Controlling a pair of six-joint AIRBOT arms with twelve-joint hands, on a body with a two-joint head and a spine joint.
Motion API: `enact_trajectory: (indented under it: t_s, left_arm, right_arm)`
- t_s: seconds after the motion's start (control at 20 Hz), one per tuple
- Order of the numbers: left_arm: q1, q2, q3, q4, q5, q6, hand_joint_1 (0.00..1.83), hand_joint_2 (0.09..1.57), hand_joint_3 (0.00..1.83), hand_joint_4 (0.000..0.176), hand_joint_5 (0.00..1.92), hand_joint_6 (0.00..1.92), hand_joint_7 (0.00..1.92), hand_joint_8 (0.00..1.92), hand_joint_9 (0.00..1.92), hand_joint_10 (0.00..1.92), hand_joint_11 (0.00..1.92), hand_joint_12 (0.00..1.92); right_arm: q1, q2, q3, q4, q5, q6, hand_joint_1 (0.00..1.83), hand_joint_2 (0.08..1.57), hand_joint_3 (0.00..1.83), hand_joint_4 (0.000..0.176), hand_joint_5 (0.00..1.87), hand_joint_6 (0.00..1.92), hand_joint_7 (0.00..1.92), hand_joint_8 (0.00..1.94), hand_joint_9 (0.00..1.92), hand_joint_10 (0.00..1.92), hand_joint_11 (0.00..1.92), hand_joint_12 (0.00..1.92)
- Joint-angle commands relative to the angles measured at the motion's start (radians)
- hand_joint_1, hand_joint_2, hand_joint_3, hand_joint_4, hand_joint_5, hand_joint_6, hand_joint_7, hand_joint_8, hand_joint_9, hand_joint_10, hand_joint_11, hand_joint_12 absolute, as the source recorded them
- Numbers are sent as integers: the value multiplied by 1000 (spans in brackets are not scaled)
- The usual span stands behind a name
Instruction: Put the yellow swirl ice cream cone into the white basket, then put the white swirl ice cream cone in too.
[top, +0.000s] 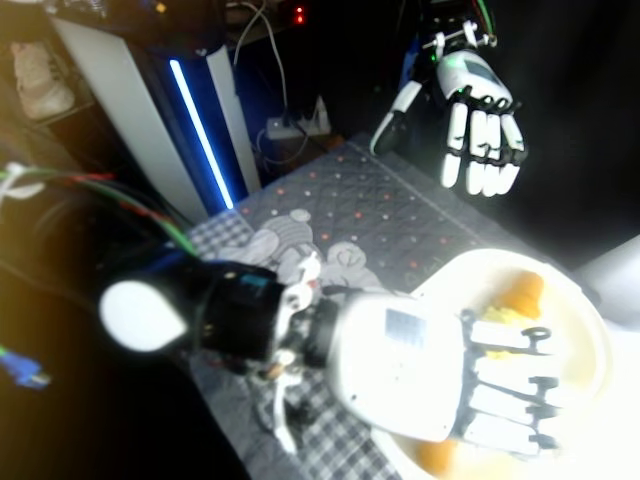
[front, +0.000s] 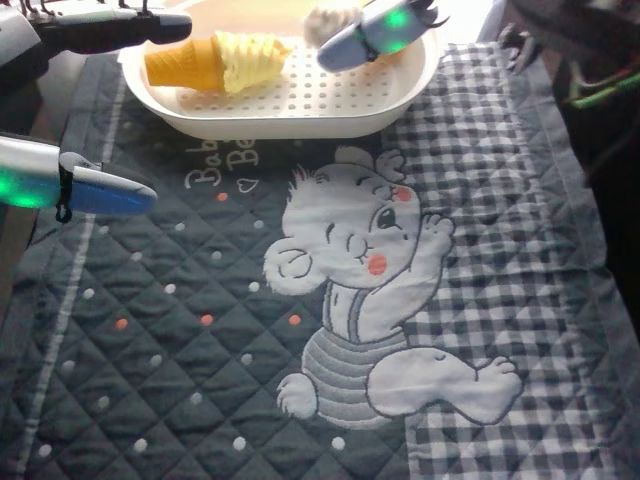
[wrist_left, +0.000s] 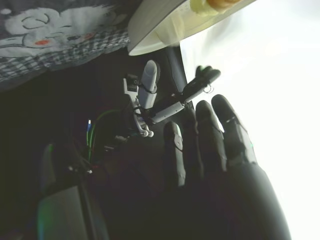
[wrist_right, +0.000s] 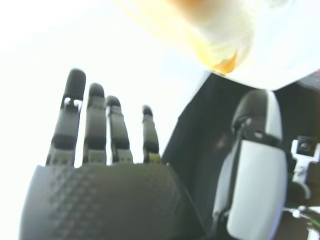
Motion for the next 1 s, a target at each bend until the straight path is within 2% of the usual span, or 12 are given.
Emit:
enact_trajectory:
  t_s: [0.0,0.2,0.25,0.35,0.4,0.55,0.6,0.65,0.7,0.75,0.8,0.95]
  left_arm:
    - [-2,18,-5,-31,-158,-8,718,813,0,50,376,0,366,0,334,4,0,834]
    - [83,74,-62,-111,-337,-8,718,796,0,48,391,6,364,0,322,4,0,779]
    - [106,84,-76,-127,-379,-8,770,798,0,27,404,9,375,4,329,6,0,773]
    - [201,103,-112,-191,-547,-8,830,777,0,30,400,3,357,0,310,0,0,748]
    - [248,99,-121,-232,-625,-9,888,758,0,17,315,0,296,0,277,0,0,772]
    - [348,68,-130,-312,-850,-88,704,807,9,85,180,0,302,2,352,15,0,1075]
    - [383,59,-141,-325,-902,-115,611,856,21,59,207,7,279,2,364,16,0,1311]
    - [393,54,-154,-328,-902,-114,555,886,24,54,213,6,288,4,376,18,0,1403]
    - [401,42,-160,-327,-902,-106,536,915,33,58,207,3,275,1,366,12,0,1418]
    - [409,30,-160,-331,-902,-112,500,989,37,39,163,0,238,0,342,2,0,1393]
    - [413,20,-160,-339,-902,-125,468,1065,22,0,99,0,180,0,285,0,0,1051]
    - [414,11,-155,-346,-902,-155,410,1046,0,10,36,4,110,4,210,5,0,904]
  right_arm:
    - [21,54,-39,64,174,6,505,820,0,176,0,0,0,0,0,0,0,10]
    - [19,237,-251,182,417,5,618,817,0,176,0,0,0,0,0,0,0,0]
    - [11,282,-292,209,465,5,599,796,0,176,0,0,0,0,0,0,0,0]
    - [-115,400,-439,348,646,-73,630,809,0,176,0,0,0,0,0,0,0,0]
    - [-196,425,-474,409,742,-85,627,778,0,176,0,0,0,0,0,0,0,0]
    - [-436,473,-566,607,1041,-86,558,851,17,156,0,0,26,10,0,0,0,0]
    - [-510,488,-602,666,1129,-89,636,887,28,143,0,0,40,14,0,0,0,0]
    - [-568,495,-627,707,1205,-96,605,907,31,139,0,0,16,2,0,0,0,0]
    - [-647,497,-655,763,1285,-102,596,906,25,117,43,16,19,3,8,3,0,0]
    - [-704,498,-673,816,1321,-103,531,924,26,145,8,2,3,0,4,1,0,0]
    - [-727,498,-687,834,1321,-102,603,896,5,175,0,0,25,8,13,3,1,0]
    - [-730,483,-681,832,1321,-89,591,882,0,176,0,0,112,11,81,10,31,14]
